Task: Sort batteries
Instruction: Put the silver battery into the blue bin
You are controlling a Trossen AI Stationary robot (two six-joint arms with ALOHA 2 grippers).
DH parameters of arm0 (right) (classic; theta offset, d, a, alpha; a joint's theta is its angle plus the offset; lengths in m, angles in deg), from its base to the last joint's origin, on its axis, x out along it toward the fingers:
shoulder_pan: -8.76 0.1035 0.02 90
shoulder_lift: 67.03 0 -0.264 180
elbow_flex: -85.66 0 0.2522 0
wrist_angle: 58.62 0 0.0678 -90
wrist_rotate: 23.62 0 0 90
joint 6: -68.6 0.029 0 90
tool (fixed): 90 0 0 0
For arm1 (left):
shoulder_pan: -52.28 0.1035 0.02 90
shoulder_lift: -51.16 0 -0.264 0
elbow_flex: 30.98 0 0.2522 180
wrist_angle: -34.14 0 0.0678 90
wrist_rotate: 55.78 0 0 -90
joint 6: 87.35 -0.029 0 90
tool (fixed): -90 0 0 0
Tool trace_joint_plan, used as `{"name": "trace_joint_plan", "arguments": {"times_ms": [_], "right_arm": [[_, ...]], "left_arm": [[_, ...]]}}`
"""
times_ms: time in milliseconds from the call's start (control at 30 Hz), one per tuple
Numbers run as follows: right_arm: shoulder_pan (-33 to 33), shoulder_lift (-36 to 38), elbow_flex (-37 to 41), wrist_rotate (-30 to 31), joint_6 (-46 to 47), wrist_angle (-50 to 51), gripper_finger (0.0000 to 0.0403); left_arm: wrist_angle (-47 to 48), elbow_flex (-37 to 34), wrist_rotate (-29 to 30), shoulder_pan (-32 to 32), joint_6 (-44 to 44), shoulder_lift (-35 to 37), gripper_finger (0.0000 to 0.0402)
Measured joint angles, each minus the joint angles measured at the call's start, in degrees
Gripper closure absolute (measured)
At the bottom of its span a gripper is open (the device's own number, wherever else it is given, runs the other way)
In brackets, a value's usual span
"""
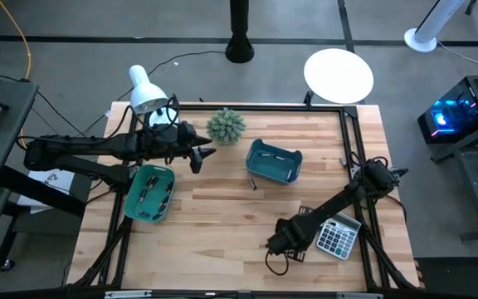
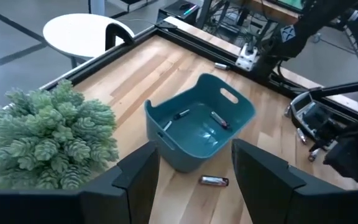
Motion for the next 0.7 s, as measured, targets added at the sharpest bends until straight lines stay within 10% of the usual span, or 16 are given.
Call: {"name": "trace_joint_plan", "arguments": {"times_ms": [433, 700], "right_arm": [[-1.0, 2.4, 11.6, -5.3, -2.9, -13.6, 0.0252], [-1.5, 4.2, 11.9, -2.4, -11.2, -11.1, 0.0382]], "left_arm": [[-0.3, 0.0, -1.7, -0.3, 6.1, 0.0, 0.0211], [-6.6, 0.0, -1.6, -0.1, 7.5, 2.4, 0.0211]]}}
